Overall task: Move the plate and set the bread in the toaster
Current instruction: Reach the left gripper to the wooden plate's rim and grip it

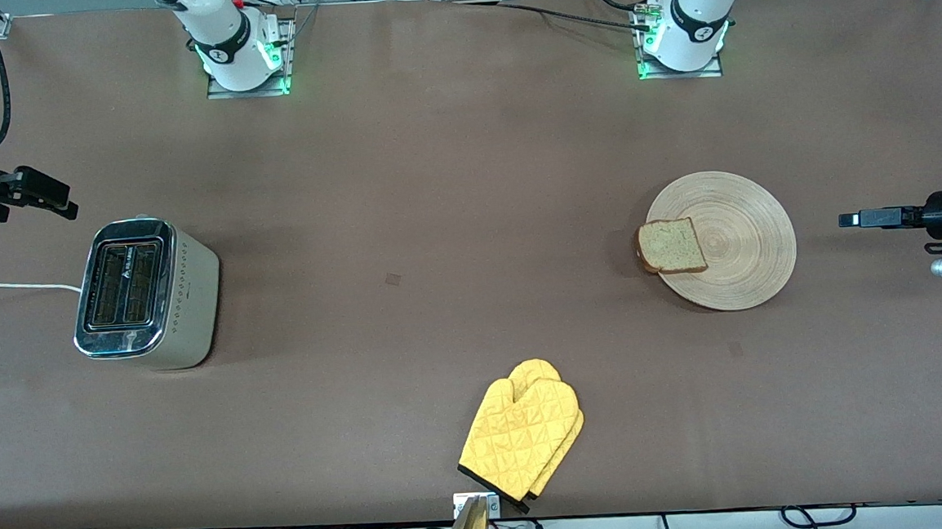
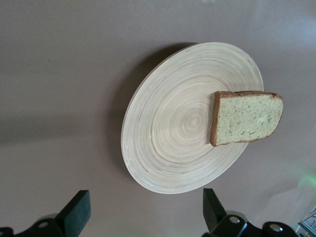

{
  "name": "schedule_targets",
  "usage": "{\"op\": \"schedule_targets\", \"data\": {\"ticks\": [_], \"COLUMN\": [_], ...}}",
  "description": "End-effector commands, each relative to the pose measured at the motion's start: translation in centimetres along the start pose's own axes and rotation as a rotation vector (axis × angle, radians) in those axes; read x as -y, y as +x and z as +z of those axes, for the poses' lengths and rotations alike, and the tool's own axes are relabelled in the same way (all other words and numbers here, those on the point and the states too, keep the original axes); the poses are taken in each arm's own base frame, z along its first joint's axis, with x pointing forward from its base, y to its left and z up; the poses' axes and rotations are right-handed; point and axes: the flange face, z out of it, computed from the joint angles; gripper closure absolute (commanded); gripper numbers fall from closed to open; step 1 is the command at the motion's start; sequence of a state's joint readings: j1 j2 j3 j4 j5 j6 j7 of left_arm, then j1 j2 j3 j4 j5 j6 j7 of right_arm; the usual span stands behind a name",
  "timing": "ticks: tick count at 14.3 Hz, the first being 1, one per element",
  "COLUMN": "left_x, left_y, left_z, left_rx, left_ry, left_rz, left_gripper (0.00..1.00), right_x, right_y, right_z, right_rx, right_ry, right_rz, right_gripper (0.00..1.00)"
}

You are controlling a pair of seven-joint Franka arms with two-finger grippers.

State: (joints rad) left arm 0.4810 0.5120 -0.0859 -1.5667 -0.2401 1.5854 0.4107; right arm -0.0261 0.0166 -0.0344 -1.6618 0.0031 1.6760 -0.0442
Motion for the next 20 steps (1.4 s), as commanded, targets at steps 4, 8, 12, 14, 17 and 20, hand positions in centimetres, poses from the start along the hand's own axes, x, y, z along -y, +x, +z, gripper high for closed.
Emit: {"op": "schedule_targets", "data": {"ticks": [4, 8, 12, 14, 17, 20], "left_x": [4.6, 5.9, 6.8, 7.2, 7.6, 8.0], "left_y": [0.0, -1.1, -2.0, -1.9, -1.5, -1.6], "left_z": [8.0, 12.1, 14.7, 16.0, 17.0, 17.9], "left_rx": [-0.002, -0.019, -0.006, -0.002, -0.013, -0.016], "left_ry": [-0.094, -0.159, -0.230, -0.264, -0.278, -0.313], "left_rz": [0.036, -0.008, -0.049, -0.056, -0.027, -0.048], "left_gripper": [0.00, 0.00, 0.00, 0.03, 0.15, 0.29], "right_x": [-0.2, -0.1, 0.0, 0.0, 0.0, 0.1], "right_y": [0.2, 0.3, 0.3, 0.5, 0.5, 0.6], "right_z": [-0.2, -0.1, 0.1, 0.3, 0.4, 0.5], "right_rx": [-0.001, 0.002, 0.006, 0.008, 0.011, 0.011], "right_ry": [0.006, 0.006, 0.006, 0.008, 0.008, 0.018], "right_rz": [0.007, 0.006, 0.004, 0.004, 0.004, 0.006], "right_gripper": [0.00, 0.00, 0.00, 0.00, 0.00, 0.00]}}
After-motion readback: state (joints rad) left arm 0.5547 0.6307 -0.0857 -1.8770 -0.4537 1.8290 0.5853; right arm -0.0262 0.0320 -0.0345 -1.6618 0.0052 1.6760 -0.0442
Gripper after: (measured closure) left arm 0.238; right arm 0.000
